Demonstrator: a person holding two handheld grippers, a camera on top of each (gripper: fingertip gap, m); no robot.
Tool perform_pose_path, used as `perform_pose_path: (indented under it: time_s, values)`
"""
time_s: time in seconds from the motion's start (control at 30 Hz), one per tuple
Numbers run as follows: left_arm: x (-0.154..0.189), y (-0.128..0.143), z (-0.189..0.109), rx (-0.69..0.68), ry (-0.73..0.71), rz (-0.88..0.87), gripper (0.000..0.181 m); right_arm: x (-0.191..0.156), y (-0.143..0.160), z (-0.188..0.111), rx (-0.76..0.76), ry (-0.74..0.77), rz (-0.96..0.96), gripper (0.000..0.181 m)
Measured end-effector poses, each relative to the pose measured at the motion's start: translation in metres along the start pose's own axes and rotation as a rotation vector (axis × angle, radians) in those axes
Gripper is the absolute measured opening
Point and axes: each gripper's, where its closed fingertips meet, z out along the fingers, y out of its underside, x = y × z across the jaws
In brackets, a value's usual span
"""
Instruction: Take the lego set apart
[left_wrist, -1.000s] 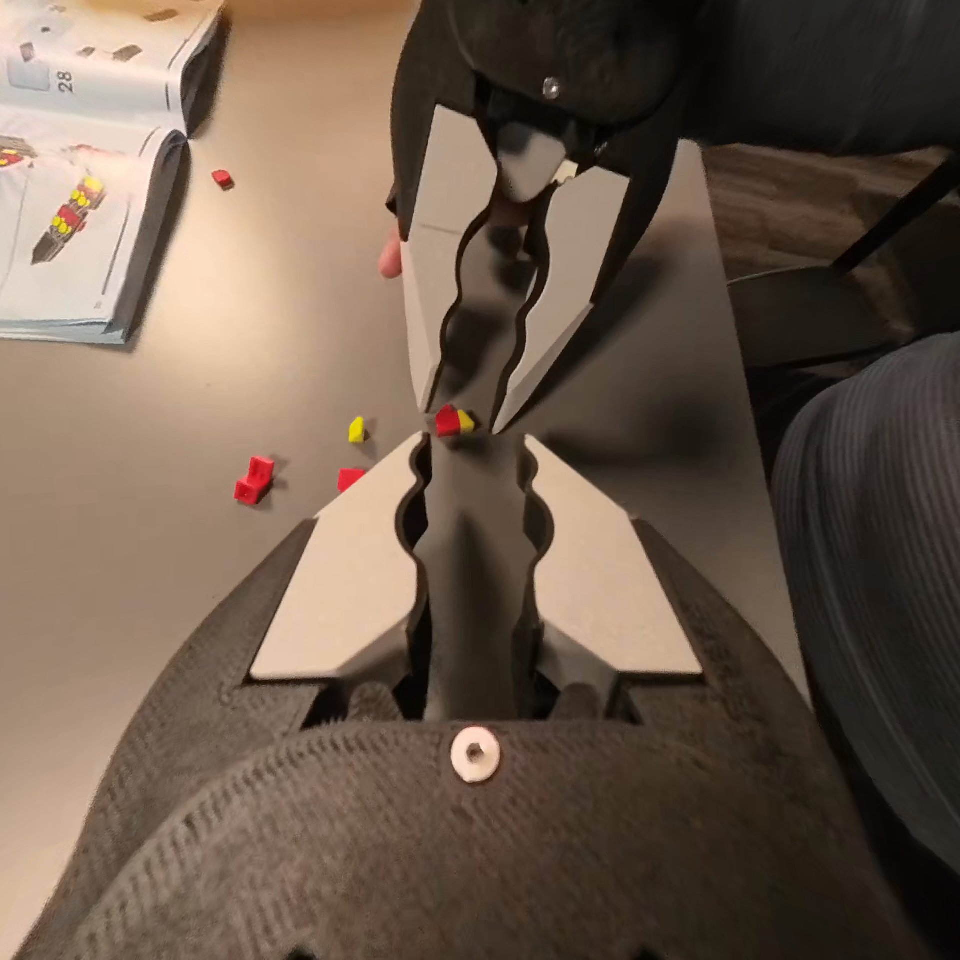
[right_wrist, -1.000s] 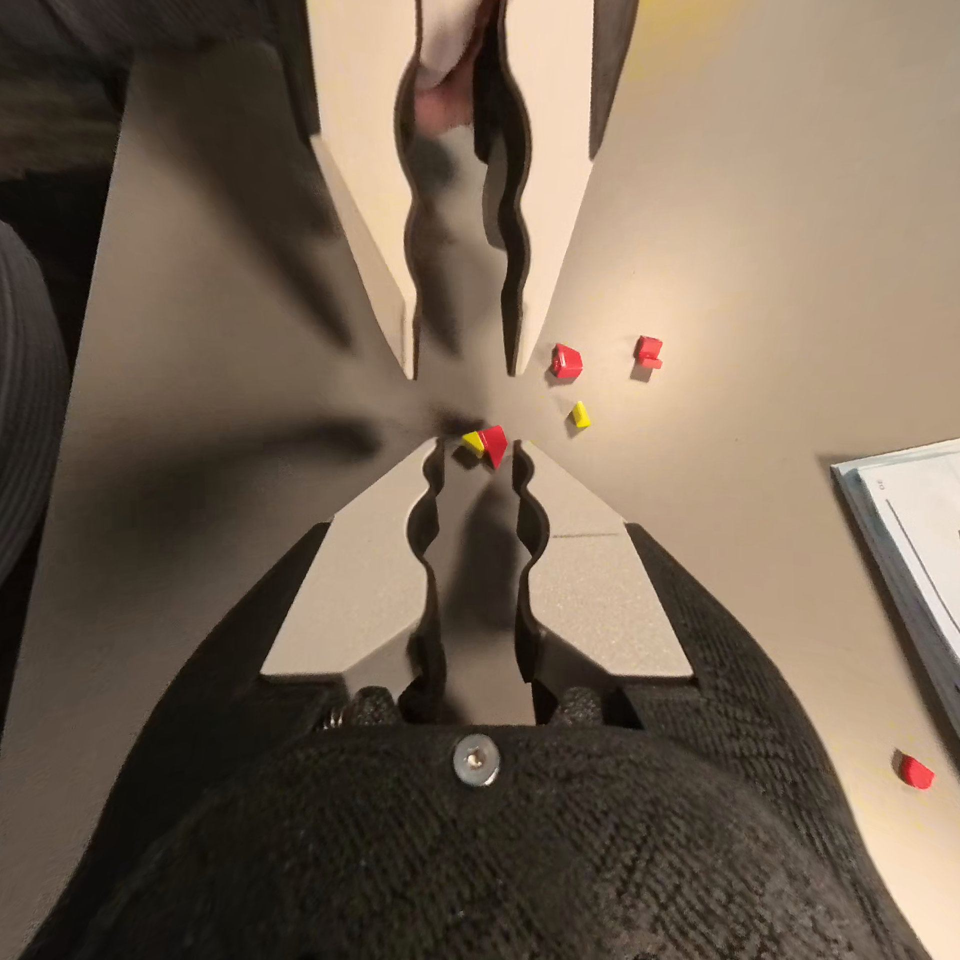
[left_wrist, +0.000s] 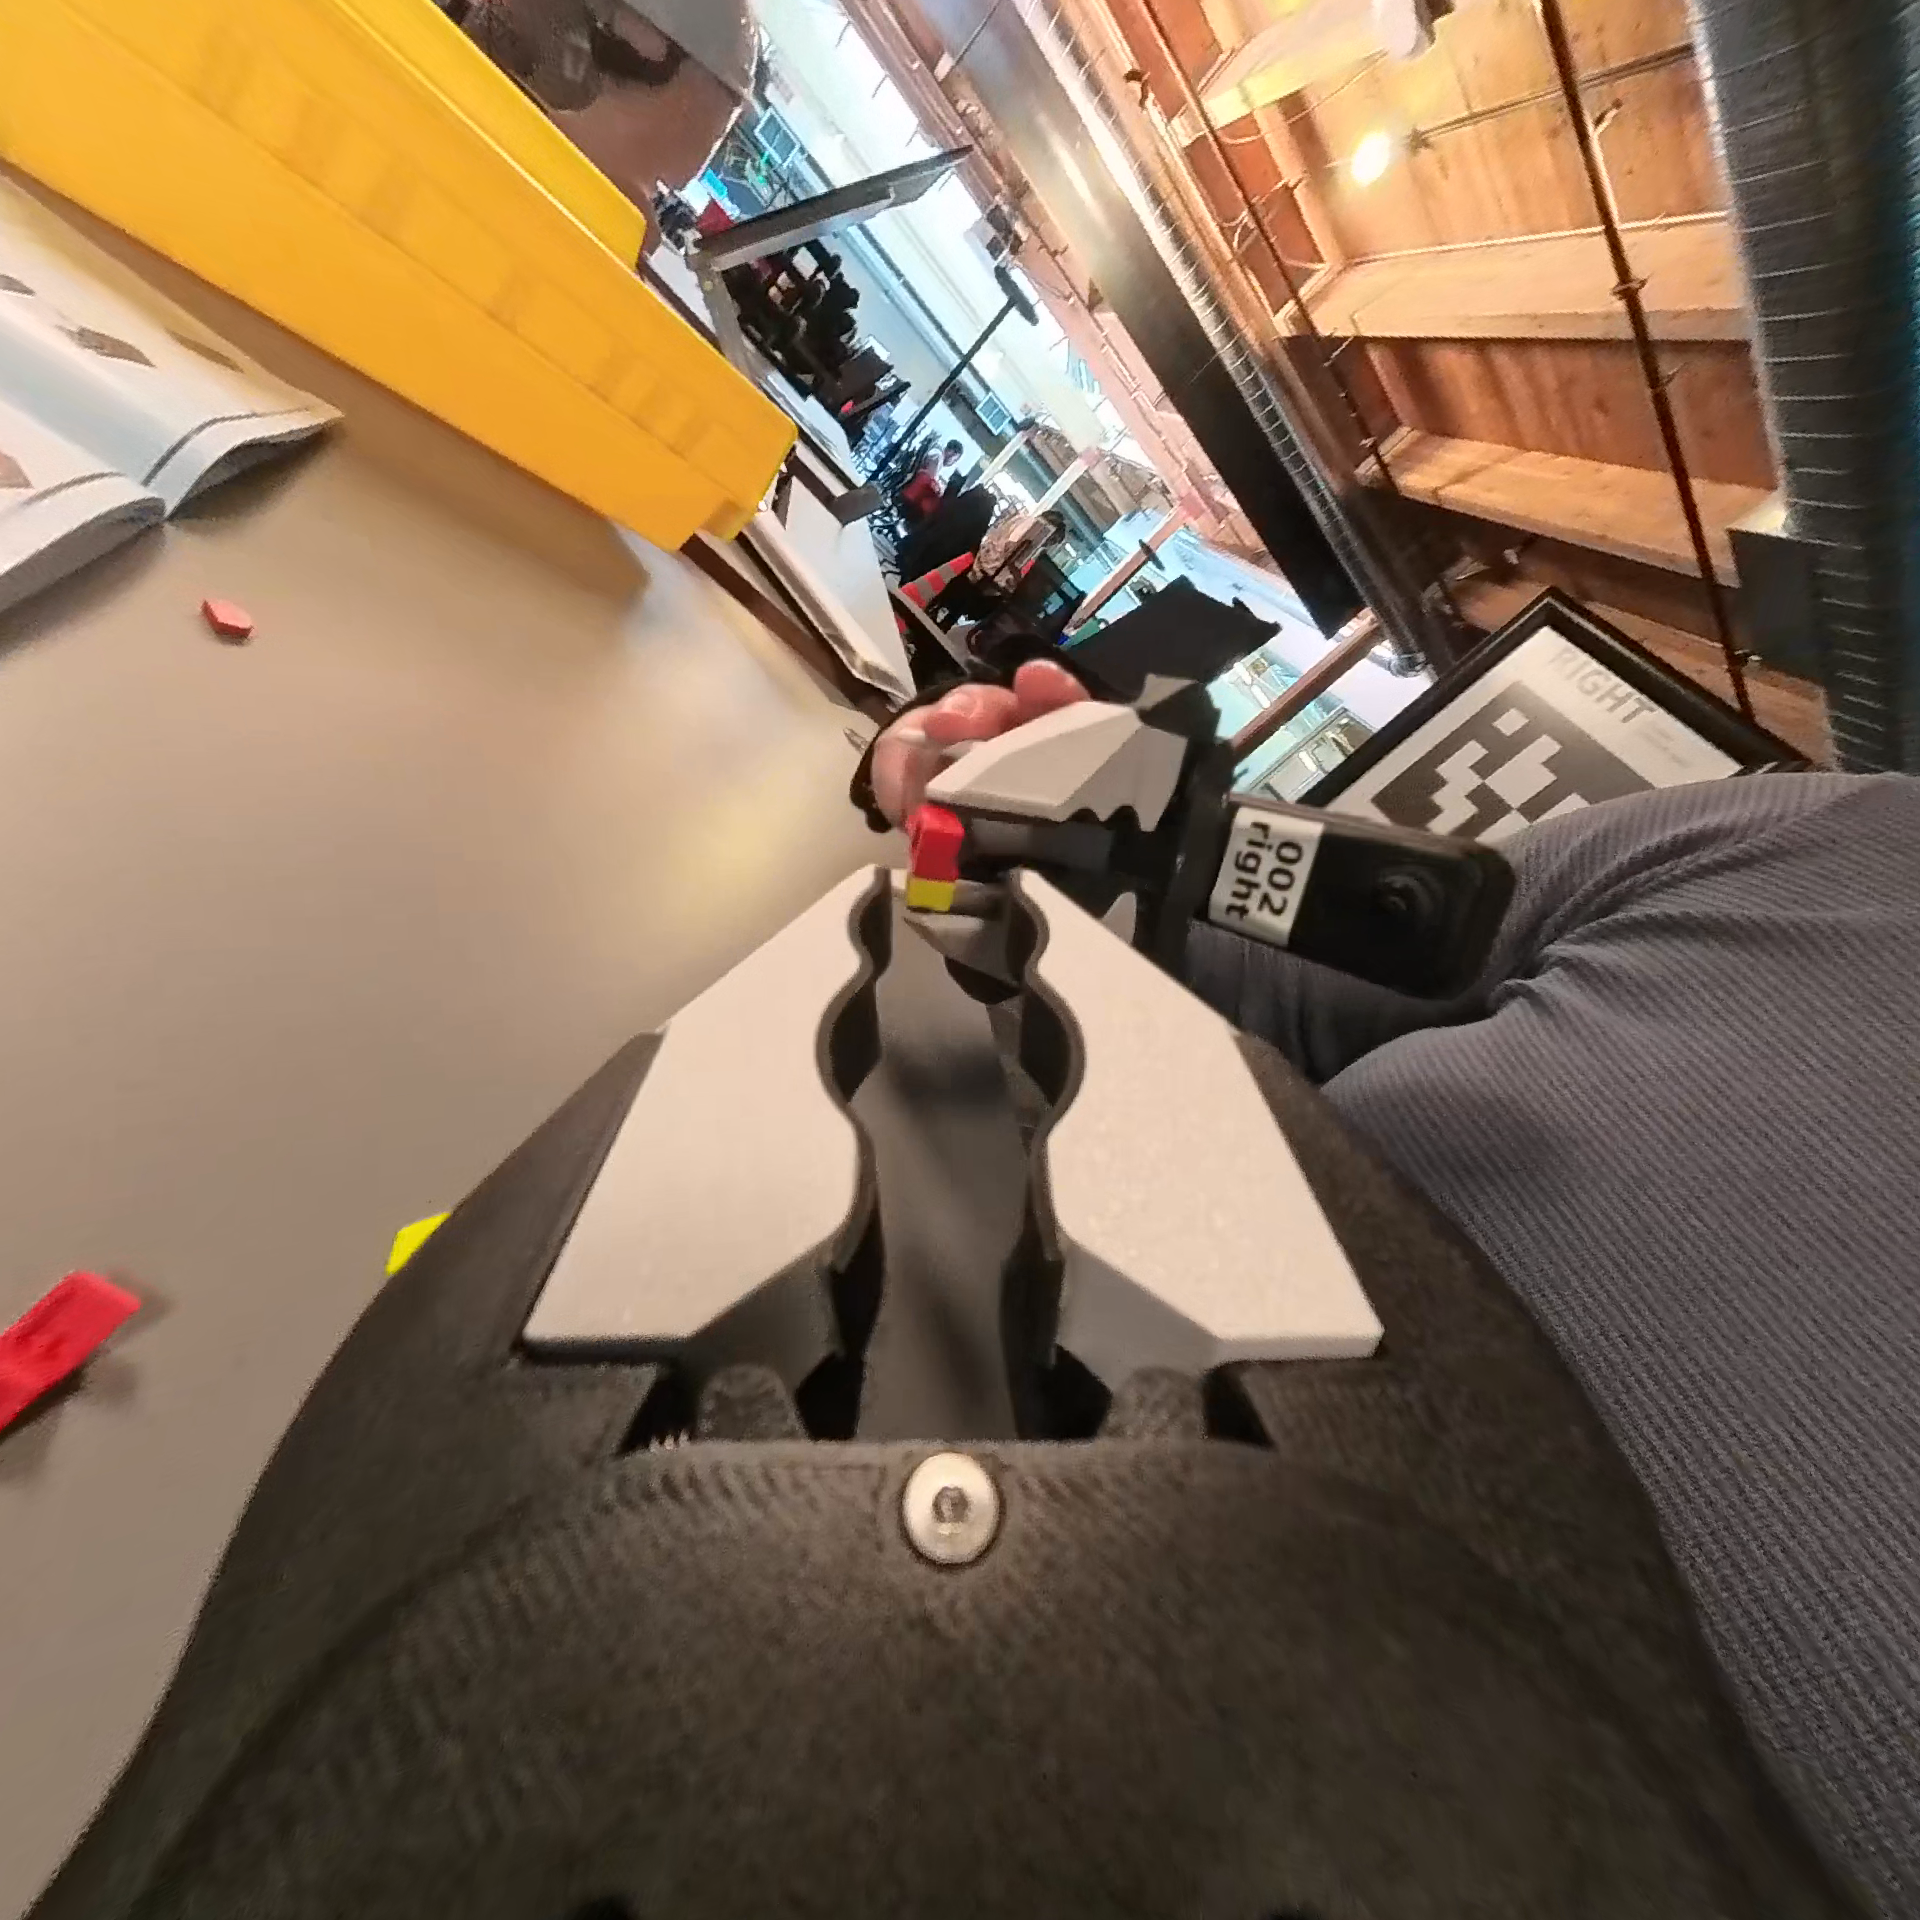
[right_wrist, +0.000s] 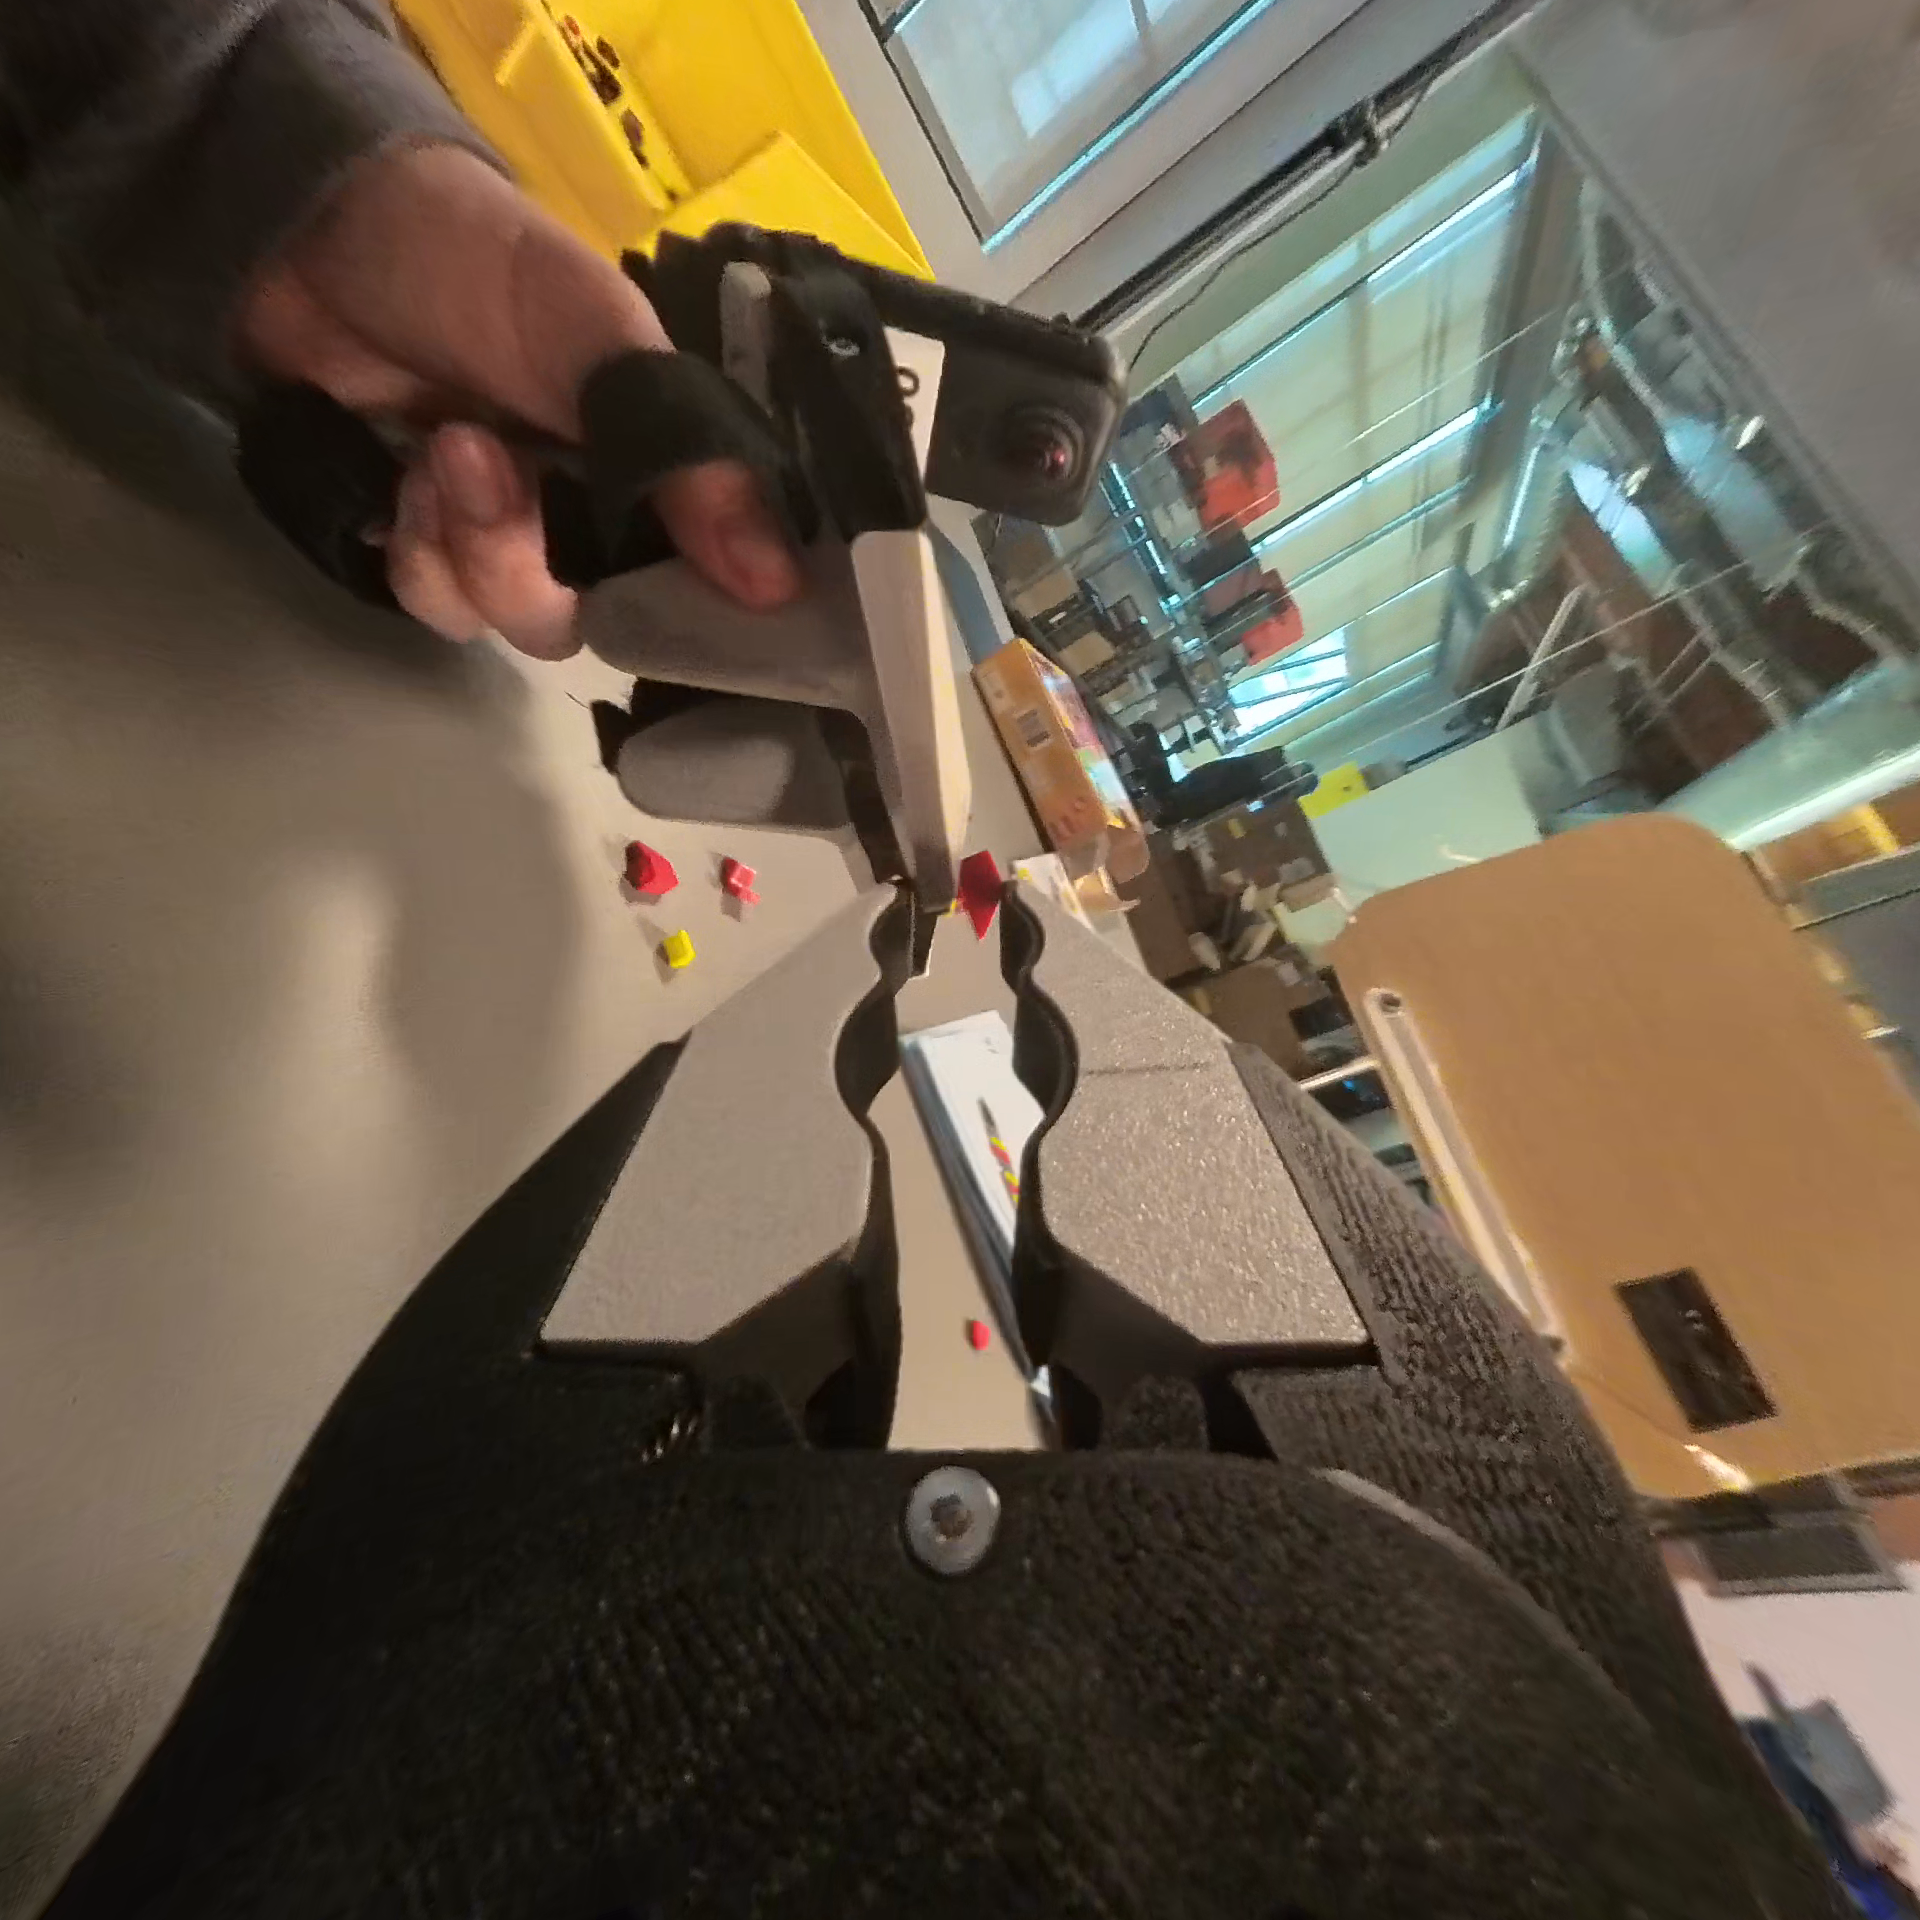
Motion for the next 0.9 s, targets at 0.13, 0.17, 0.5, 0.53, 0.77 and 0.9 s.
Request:
perform_pose_path:
  time_s: [0.13, 0.17, 0.5, 0.53, 0.77, 0.9]
  values:
    - [-0.001, -0.002, -0.001, 0.014, -0.005, 0.019, 0.011, 0.000, -0.002, 0.000, 0.010, 0.017, -0.051, 0.014]
    - [-0.002, -0.002, -0.002, 0.016, -0.021, 0.039, 0.008, -0.001, -0.003, 0.000, 0.015, 0.016, -0.060, 0.014]
    - [-0.026, 0.040, -0.003, -0.411, -0.368, 0.756, 0.007, -0.025, 0.003, -0.019, 0.016, -0.529, 0.451, 0.013]
    - [-0.026, 0.043, -0.001, -0.432, -0.380, 0.800, 0.007, -0.029, 0.005, -0.020, -0.013, -0.566, 0.432, 0.015]
    - [-0.026, 0.046, -0.001, -0.468, -0.424, 0.936, 0.007, -0.044, 0.008, -0.021, -0.067, -0.653, 0.337, 0.003]
    - [-0.021, 0.021, -0.009, -0.321, -0.477, 0.832, 0.007, -0.018, 0.002, -0.009, -0.028, -0.384, 0.220, 0.002]
